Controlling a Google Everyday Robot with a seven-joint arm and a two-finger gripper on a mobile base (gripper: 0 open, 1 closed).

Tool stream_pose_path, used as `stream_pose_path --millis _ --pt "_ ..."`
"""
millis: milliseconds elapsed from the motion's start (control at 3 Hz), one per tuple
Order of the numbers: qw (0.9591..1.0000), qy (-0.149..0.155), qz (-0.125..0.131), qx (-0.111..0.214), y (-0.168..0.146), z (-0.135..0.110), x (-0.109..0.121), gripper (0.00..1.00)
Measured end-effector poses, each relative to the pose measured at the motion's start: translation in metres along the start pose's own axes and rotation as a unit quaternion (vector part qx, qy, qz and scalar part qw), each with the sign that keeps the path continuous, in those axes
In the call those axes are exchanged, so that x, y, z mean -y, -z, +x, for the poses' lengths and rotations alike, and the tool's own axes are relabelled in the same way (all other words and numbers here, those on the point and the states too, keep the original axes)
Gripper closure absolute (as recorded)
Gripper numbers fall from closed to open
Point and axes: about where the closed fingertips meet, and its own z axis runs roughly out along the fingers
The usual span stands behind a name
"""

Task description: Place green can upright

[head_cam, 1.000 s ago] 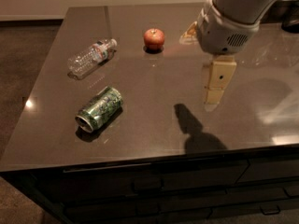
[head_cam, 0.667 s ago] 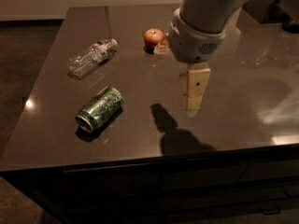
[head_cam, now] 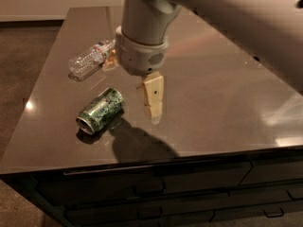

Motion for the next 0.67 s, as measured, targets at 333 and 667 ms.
stream_pose_path --millis 333,667 --pt "0.9981 0.06 -0.012 0.004 -0.022 -0.028 0.004 0.0" --pt "0.9951 0.096 -0.022 0.012 -0.041 -0.049 0.006 0.0"
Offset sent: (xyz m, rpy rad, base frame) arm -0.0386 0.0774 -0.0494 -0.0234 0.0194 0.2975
